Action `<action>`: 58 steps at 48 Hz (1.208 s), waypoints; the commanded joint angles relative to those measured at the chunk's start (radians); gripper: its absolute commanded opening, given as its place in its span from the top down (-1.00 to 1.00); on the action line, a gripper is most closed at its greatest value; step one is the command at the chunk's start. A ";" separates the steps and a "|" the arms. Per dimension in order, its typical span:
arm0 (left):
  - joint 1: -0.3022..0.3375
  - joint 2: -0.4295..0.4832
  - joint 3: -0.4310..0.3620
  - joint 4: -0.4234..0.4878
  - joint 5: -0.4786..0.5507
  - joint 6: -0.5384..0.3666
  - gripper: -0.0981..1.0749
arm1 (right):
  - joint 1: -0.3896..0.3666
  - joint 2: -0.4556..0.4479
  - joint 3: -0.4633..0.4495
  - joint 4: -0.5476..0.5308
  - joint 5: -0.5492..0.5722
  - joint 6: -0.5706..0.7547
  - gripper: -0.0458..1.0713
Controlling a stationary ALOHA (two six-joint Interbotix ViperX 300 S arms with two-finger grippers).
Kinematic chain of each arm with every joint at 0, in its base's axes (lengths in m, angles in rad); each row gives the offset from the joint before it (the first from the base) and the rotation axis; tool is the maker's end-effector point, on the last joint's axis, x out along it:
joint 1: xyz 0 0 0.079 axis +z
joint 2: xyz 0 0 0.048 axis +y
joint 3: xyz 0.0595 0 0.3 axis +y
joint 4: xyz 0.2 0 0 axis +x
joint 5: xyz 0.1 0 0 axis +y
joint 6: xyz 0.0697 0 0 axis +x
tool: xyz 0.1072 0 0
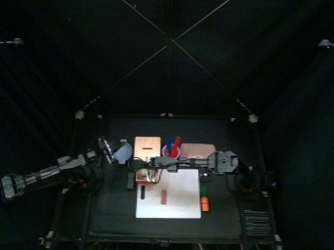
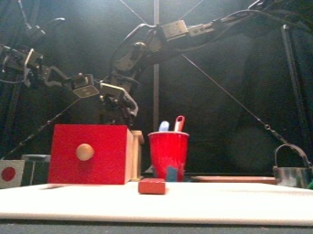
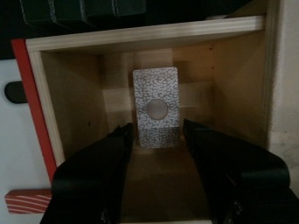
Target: Grab rice from open drawer
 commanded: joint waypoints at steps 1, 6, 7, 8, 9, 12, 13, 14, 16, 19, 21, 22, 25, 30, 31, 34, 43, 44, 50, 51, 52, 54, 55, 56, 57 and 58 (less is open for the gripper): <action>0.003 0.005 -0.031 0.000 -0.003 0.000 0.83 | -0.006 -0.021 -0.025 -0.009 0.003 0.002 -0.60; 0.003 0.005 -0.031 0.000 -0.003 0.000 0.83 | -0.005 -0.018 -0.026 -0.011 0.006 -0.003 -0.60; 0.005 0.005 -0.031 0.000 -0.005 0.000 0.83 | -0.005 -0.018 -0.025 -0.012 0.006 -0.003 -0.60; 0.003 0.003 -0.031 0.000 -0.003 0.000 0.83 | -0.005 -0.020 -0.025 -0.012 0.006 -0.003 -0.60; 0.005 0.003 -0.031 0.000 -0.005 0.000 0.83 | -0.005 -0.018 -0.025 -0.012 0.008 -0.003 -0.60; 0.005 0.003 -0.031 -0.002 -0.005 0.000 0.83 | -0.006 -0.017 -0.025 -0.008 0.009 -0.003 -0.60; 0.005 0.005 -0.031 0.000 -0.003 0.000 0.83 | -0.006 -0.017 -0.025 -0.008 0.009 -0.003 -0.60; 0.005 0.005 -0.031 -0.002 -0.005 0.000 0.83 | -0.006 -0.017 -0.026 -0.008 0.009 -0.005 -0.60; 0.005 0.005 -0.031 -0.002 -0.003 0.000 0.83 | -0.006 -0.015 -0.025 -0.011 0.009 -0.005 -0.60; 0.003 0.003 -0.031 0.000 -0.005 0.000 0.83 | -0.006 -0.012 -0.025 -0.012 0.009 -0.005 -0.60; 0.005 0.005 -0.031 -0.002 -0.005 0.000 0.83 | -0.008 -0.011 -0.025 -0.012 0.009 -0.005 -0.60; 0.005 0.005 -0.031 0.000 -0.005 0.000 0.83 | -0.006 -0.008 -0.025 -0.012 0.009 -0.005 -0.60; 0.005 0.005 -0.031 -0.002 -0.005 0.000 0.83 | -0.006 -0.003 -0.025 -0.008 0.009 -0.006 -0.60; 0.005 0.003 -0.031 -0.002 -0.003 0.000 0.83 | -0.005 0.003 -0.026 -0.014 0.008 -0.006 -0.60; 0.005 0.005 -0.031 -0.002 -0.005 0.000 0.83 | -0.005 0.005 -0.026 -0.014 0.005 -0.006 -0.59; 0.005 0.005 -0.031 0.000 -0.003 0.000 0.83 | -0.005 0.008 -0.026 -0.015 0.003 -0.006 -0.59; 0.005 0.005 -0.029 -0.002 -0.003 0.000 0.83 | -0.003 0.017 -0.029 -0.015 0.000 -0.003 -0.58; 0.005 0.003 -0.029 -0.002 -0.005 0.000 0.83 | -0.003 0.017 -0.029 -0.017 0.000 -0.003 -0.58; 0.005 0.005 -0.031 -0.002 -0.003 0.000 0.83 | 0.000 0.017 -0.029 -0.035 0.000 0.002 -0.57; 0.005 0.005 -0.031 -0.002 -0.003 0.000 0.83 | 0.000 0.018 -0.028 -0.038 0.000 0.002 -0.56; 0.005 0.005 -0.031 -0.002 -0.005 0.000 0.83 | 0.002 0.017 -0.029 -0.040 0.002 0.002 -0.56; 0.005 0.005 -0.031 -0.002 -0.005 0.000 0.83 | 0.002 0.017 -0.029 -0.043 0.000 0.002 -0.55; 0.005 0.003 -0.031 0.000 -0.003 0.000 0.83 | 0.003 0.017 -0.028 -0.043 0.000 0.002 -0.55; 0.005 0.005 -0.031 0.000 -0.003 0.000 0.83 | 0.005 0.017 -0.028 -0.043 0.000 0.002 -0.53; 0.005 0.003 -0.031 -0.002 -0.003 -0.002 0.83 | 0.005 0.017 -0.029 -0.043 0.000 0.002 -0.51; 0.003 0.005 -0.031 -0.002 -0.003 -0.002 0.83 | 0.006 0.018 -0.028 -0.043 0.000 0.002 -0.49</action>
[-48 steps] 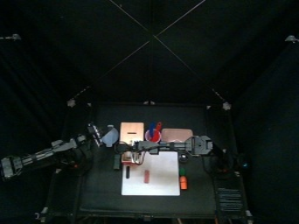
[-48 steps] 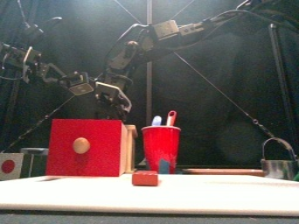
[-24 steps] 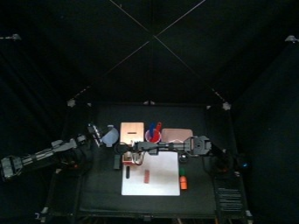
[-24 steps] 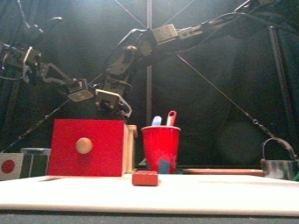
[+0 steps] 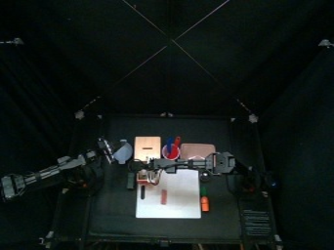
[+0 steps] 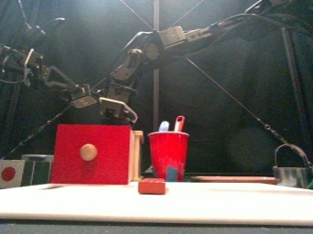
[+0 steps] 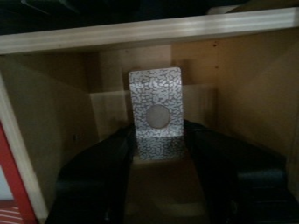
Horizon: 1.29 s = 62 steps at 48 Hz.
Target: Grab rice from open drawer
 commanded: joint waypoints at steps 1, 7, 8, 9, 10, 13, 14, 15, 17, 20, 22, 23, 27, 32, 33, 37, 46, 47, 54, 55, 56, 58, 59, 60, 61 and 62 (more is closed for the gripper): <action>0.003 0.005 -0.031 -0.002 -0.006 0.000 0.83 | -0.003 -0.023 -0.025 0.000 -0.003 -0.003 -0.46; 0.003 0.003 -0.031 -0.002 -0.005 0.000 0.83 | 0.002 -0.026 -0.025 -0.002 -0.003 0.000 -0.27; 0.003 0.005 -0.031 -0.002 -0.005 0.000 0.83 | 0.002 -0.026 -0.026 -0.002 -0.005 0.002 -0.24; 0.003 0.005 -0.031 -0.002 -0.006 0.000 0.83 | 0.003 -0.026 -0.026 -0.002 -0.005 0.002 -0.22; 0.003 0.005 -0.031 -0.002 -0.005 0.000 0.83 | 0.003 -0.028 -0.026 -0.003 -0.003 0.002 -0.21; 0.002 0.003 -0.031 -0.002 -0.005 0.000 0.83 | 0.008 -0.034 -0.029 -0.002 -0.003 0.002 -0.21; 0.003 0.003 -0.031 -0.002 -0.005 0.000 0.83 | 0.009 -0.035 -0.029 -0.002 -0.002 0.002 -0.21; 0.003 0.003 -0.031 -0.002 -0.006 0.000 0.83 | 0.009 -0.037 -0.031 -0.002 0.000 0.003 -0.21; 0.003 0.003 -0.031 -0.002 -0.006 0.000 0.83 | 0.011 -0.044 -0.035 -0.003 0.005 0.006 -0.21; 0.003 0.003 -0.031 -0.002 -0.005 0.000 0.83 | 0.014 -0.058 -0.038 -0.002 0.014 0.006 -0.21; 0.003 0.005 -0.031 -0.002 -0.006 0.000 0.83 | 0.014 -0.069 -0.041 -0.002 0.021 0.008 -0.21; 0.002 0.005 -0.031 -0.002 -0.005 0.000 0.83 | 0.012 -0.078 -0.044 -0.002 0.026 0.009 -0.21; 0.003 0.003 -0.031 -0.002 -0.006 0.000 0.83 | 0.014 -0.101 -0.048 0.008 0.037 0.011 -0.21; 0.003 0.005 -0.031 -0.002 -0.005 -0.002 0.83 | 0.014 -0.130 -0.052 0.006 0.044 0.012 -0.21; 0.003 0.005 -0.031 -0.002 -0.005 -0.002 0.83 | 0.014 -0.137 -0.052 0.006 0.044 0.012 -0.21; 0.003 0.003 -0.031 -0.005 -0.006 -0.002 0.83 | 0.015 -0.156 -0.055 0.003 0.051 0.012 -0.21; 0.003 0.005 -0.032 -0.014 -0.006 -0.002 0.83 | 0.014 -0.207 -0.063 -0.020 0.109 0.021 -0.20; 0.003 0.005 -0.031 -0.014 -0.006 -0.002 0.83 | 0.014 -0.215 -0.063 -0.023 0.112 0.026 -0.20; 0.002 0.005 -0.032 -0.017 -0.006 -0.003 0.83 | 0.012 -0.275 -0.052 -0.020 0.146 0.106 -0.21; 0.003 0.003 -0.034 -0.017 -0.006 -0.003 0.83 | 0.012 -0.285 -0.051 -0.020 0.156 0.118 -0.21; 0.003 0.003 -0.035 -0.018 -0.006 -0.005 0.83 | 0.014 -0.295 -0.046 -0.020 0.167 0.132 -0.21; 0.003 0.003 -0.037 -0.020 -0.006 -0.003 0.83 | 0.014 -0.318 -0.034 -0.018 0.190 0.156 -0.21; 0.002 0.005 -0.038 -0.020 -0.006 -0.003 0.83 | 0.017 -0.336 -0.020 -0.021 0.206 0.181 -0.21; 0.002 0.005 -0.040 -0.020 -0.006 -0.003 0.83 | 0.020 -0.350 -0.008 -0.025 0.213 0.198 -0.21; 0.003 0.005 -0.040 -0.020 -0.006 -0.003 0.83 | 0.023 -0.364 0.005 -0.026 0.222 0.216 -0.21; 0.002 0.005 -0.041 -0.020 -0.006 -0.003 0.83 | 0.028 -0.377 0.018 -0.026 0.229 0.235 -0.21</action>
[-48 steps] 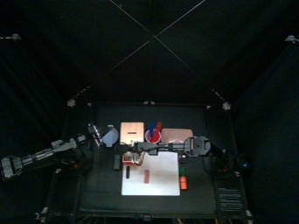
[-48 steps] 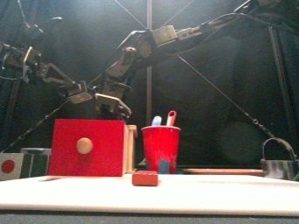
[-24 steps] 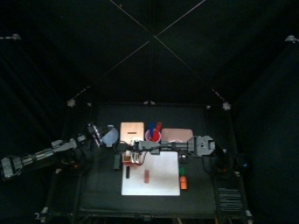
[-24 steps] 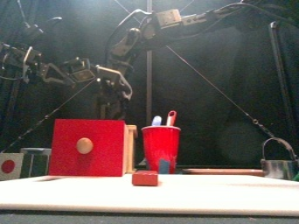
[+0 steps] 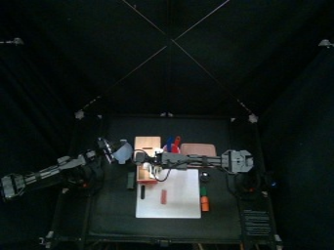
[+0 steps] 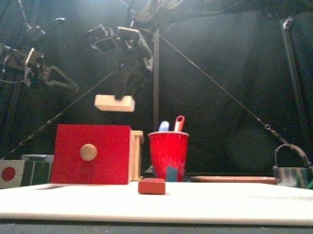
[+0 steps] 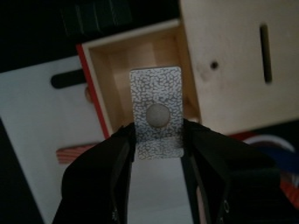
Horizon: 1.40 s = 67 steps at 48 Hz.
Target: Grab rice from open drawer
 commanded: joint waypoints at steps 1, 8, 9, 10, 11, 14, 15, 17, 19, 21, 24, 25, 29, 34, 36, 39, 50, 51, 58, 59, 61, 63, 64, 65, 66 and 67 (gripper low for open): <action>0.005 0.005 -0.037 -0.003 -0.006 0.000 0.83 | 0.012 -0.114 0.034 -0.006 0.032 0.067 -0.21; 0.003 0.005 -0.046 -0.003 -0.006 0.002 0.83 | 0.057 -0.225 0.190 -0.040 0.032 0.281 -0.21; 0.003 0.005 -0.046 -0.003 -0.008 0.002 0.83 | 0.063 -0.239 0.213 -0.051 0.031 0.313 -0.21; 0.003 0.005 -0.046 -0.003 -0.009 0.002 0.83 | 0.067 -0.247 0.227 -0.057 0.029 0.330 -0.21; 0.003 0.003 -0.048 -0.003 -0.011 0.002 0.83 | 0.080 -0.267 0.262 -0.074 0.025 0.379 -0.21; 0.003 0.005 -0.048 -0.003 -0.014 0.002 0.83 | 0.106 -0.305 0.336 -0.100 0.014 0.483 -0.21; 0.003 0.005 -0.049 -0.003 -0.015 0.000 0.83 | 0.120 -0.321 0.373 -0.109 0.006 0.535 -0.21; 0.000 0.005 -0.049 -0.003 -0.015 -0.002 0.83 | 0.137 -0.342 0.419 -0.118 -0.006 0.607 -0.21; -0.002 0.005 -0.051 -0.005 -0.015 -0.003 0.83 | 0.152 -0.362 0.465 -0.126 -0.025 0.681 -0.21; -0.003 0.005 -0.054 -0.005 -0.015 -0.003 0.83 | 0.167 -0.379 0.511 -0.132 -0.046 0.753 -0.21; -0.005 0.005 -0.054 -0.005 -0.015 -0.005 0.83 | 0.192 -0.394 0.574 -0.130 -0.087 0.864 -0.21; -0.006 0.005 -0.055 -0.006 -0.015 -0.005 0.83 | 0.202 -0.396 0.594 -0.130 -0.101 0.899 -0.21; -0.015 0.005 -0.054 -0.011 -0.015 -0.005 0.83 | 0.244 -0.396 0.664 -0.138 -0.181 1.062 -0.21; -0.020 0.005 -0.054 -0.018 -0.015 -0.006 0.83 | 0.279 -0.368 0.715 -0.153 -0.273 1.244 -0.21; -0.021 0.005 -0.052 -0.021 -0.015 -0.005 0.83 | 0.290 -0.353 0.723 -0.160 -0.301 1.313 -0.21; -0.023 0.005 -0.051 -0.028 -0.015 -0.005 0.83 | 0.305 -0.325 0.723 -0.190 -0.339 1.422 -0.21; -0.023 0.005 -0.048 -0.040 -0.018 -0.006 0.83 | 0.341 -0.252 0.698 -0.232 -0.334 1.669 -0.21; -0.023 0.005 -0.049 -0.041 -0.018 -0.006 0.83 | 0.342 -0.249 0.699 -0.230 -0.333 1.684 -0.22; -0.023 0.005 -0.049 -0.054 -0.018 -0.005 0.83 | 0.357 -0.245 0.701 -0.204 -0.324 1.752 -0.30; -0.023 0.005 -0.049 -0.055 -0.017 -0.005 0.83 | 0.360 -0.244 0.698 -0.202 -0.324 1.758 -0.31; -0.023 0.005 -0.049 -0.058 -0.018 -0.005 0.83 | 0.367 -0.239 0.690 -0.198 -0.322 1.767 -0.34; -0.023 0.005 -0.049 -0.061 -0.018 -0.003 0.83 | 0.373 -0.229 0.684 -0.198 -0.321 1.779 -0.36; -0.021 0.005 -0.049 -0.063 -0.017 -0.003 0.83 | 0.374 -0.222 0.680 -0.199 -0.319 1.787 -0.37; -0.023 0.005 -0.049 -0.064 -0.017 -0.003 0.83 | 0.376 -0.215 0.675 -0.199 -0.319 1.796 -0.38; -0.023 0.005 -0.051 -0.064 -0.018 -0.003 0.83 | 0.377 -0.209 0.672 -0.198 -0.319 1.801 -0.39; -0.023 0.005 -0.051 -0.064 -0.018 -0.003 0.83 | 0.379 -0.202 0.670 -0.198 -0.319 1.807 -0.39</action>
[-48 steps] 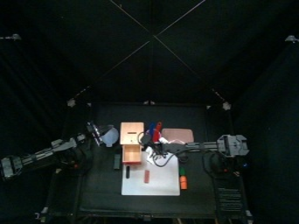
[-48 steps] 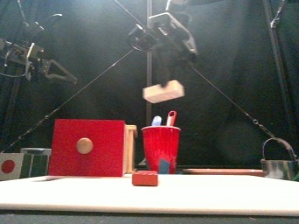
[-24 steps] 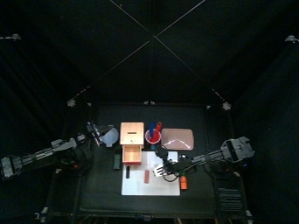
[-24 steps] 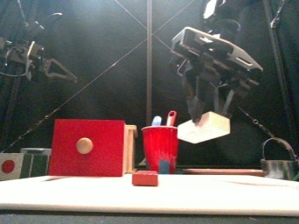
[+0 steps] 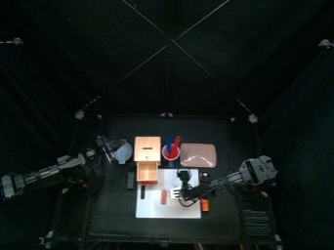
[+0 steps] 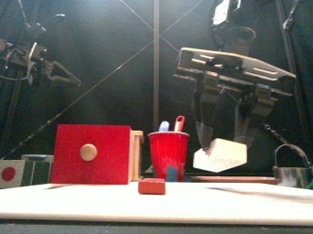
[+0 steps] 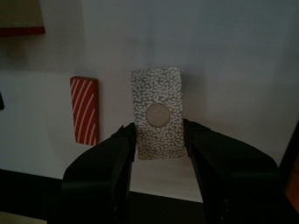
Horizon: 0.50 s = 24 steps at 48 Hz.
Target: Grab rice from open drawer
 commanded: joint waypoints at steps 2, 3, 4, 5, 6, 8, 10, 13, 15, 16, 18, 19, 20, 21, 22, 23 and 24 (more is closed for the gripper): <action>-0.002 0.005 -0.028 -0.003 -0.009 0.000 0.83 | 0.009 0.009 -0.037 0.002 -0.005 0.025 -0.40; -0.002 0.005 -0.028 -0.003 -0.009 0.000 0.83 | 0.011 0.017 -0.040 0.003 -0.005 0.025 -0.40; -0.002 0.005 -0.026 -0.003 -0.009 0.000 0.83 | 0.009 0.025 -0.044 0.005 -0.006 0.025 -0.40; -0.002 0.005 -0.026 -0.003 -0.009 0.000 0.83 | 0.011 0.031 -0.048 0.006 -0.005 0.025 -0.40; 0.000 0.005 -0.025 -0.003 -0.011 0.000 0.83 | 0.012 0.037 -0.054 0.008 -0.005 0.025 -0.40; -0.002 0.005 -0.025 -0.003 -0.009 0.000 0.83 | 0.014 0.048 -0.061 0.014 -0.003 0.026 -0.40; -0.002 0.005 -0.023 -0.003 -0.009 0.000 0.83 | 0.015 0.060 -0.072 0.018 -0.002 0.026 -0.40; 0.000 0.005 -0.023 -0.003 -0.009 0.000 0.83 | 0.018 0.072 -0.080 0.020 0.000 0.025 -0.40; -0.002 0.005 -0.023 -0.003 -0.009 0.000 0.83 | 0.020 0.075 -0.080 0.029 -0.005 0.025 -0.41; -0.002 0.005 -0.021 -0.003 -0.009 0.000 0.83 | 0.021 0.077 -0.078 0.037 -0.006 0.025 -0.41; -0.002 0.005 -0.021 -0.003 -0.009 0.000 0.83 | 0.021 0.077 -0.077 0.048 -0.012 0.023 -0.42; -0.002 0.005 -0.021 -0.003 -0.009 0.002 0.83 | 0.023 0.077 -0.075 0.057 -0.018 0.023 -0.43; -0.002 0.005 -0.021 -0.003 -0.009 0.002 0.83 | 0.025 0.077 -0.074 0.060 -0.023 0.023 -0.45; -0.002 0.005 -0.020 -0.003 -0.009 0.002 0.83 | 0.025 0.077 -0.072 0.061 -0.026 0.023 -0.48; -0.002 0.005 -0.020 -0.003 -0.009 0.002 0.83 | 0.025 0.077 -0.071 0.063 -0.028 0.023 -0.51; -0.002 0.005 -0.020 -0.003 -0.011 0.003 0.83 | 0.026 0.077 -0.069 0.064 -0.028 0.023 -0.53; 0.000 0.005 -0.020 -0.003 -0.009 0.003 0.83 | 0.025 0.077 -0.069 0.063 -0.029 0.023 -0.57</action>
